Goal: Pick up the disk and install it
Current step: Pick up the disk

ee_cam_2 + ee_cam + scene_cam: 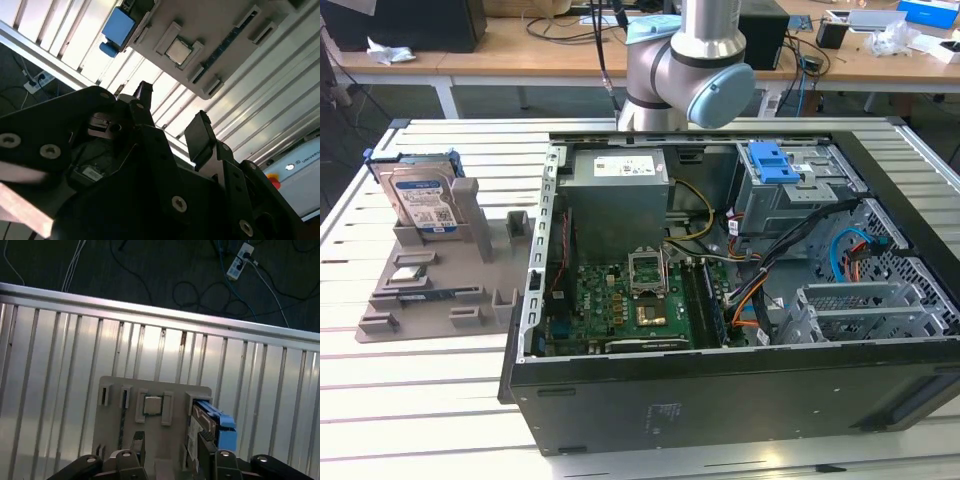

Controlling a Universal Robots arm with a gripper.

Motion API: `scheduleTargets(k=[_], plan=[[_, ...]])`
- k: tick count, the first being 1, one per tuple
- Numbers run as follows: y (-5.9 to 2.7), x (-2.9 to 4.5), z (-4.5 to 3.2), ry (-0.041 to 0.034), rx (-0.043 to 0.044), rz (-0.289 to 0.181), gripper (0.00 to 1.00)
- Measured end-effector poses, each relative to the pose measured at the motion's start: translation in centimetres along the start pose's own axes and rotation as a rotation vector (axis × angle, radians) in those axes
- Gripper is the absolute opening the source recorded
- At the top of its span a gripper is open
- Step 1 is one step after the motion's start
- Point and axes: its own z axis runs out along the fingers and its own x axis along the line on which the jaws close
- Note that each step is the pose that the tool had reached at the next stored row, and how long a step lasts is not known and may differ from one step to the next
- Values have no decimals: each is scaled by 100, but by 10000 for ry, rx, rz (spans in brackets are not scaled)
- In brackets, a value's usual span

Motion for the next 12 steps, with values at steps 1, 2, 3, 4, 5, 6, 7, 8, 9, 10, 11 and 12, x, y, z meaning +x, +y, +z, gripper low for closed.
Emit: scheduleTargets(k=[1, 2, 3, 4, 5, 6, 7, 8, 9, 10, 11, 12], plan=[[0, 0, 0, 5, -4, -171, 54], [0, 0, 0, 12, -9, -373, 54], [0, 0, 0, 17, -11, -515, 54], [0, 0, 0, 23, -16, -735, 54], [0, 0, 0, 35, -24, -1074, 54], [0, 0, 0, 45, -30, -1399, 54], [0, 0, 0, 51, -34, -1575, 54], [0, 0, 0, 57, -38, -1755, 54], [0, 0, 0, 67, -45, -2076, 54], [0, 0, 0, 72, -49, -2232, 54], [0, 0, 0, 78, -52, -2392, 54], [0, 0, 0, 84, -56, -2605, 54]])
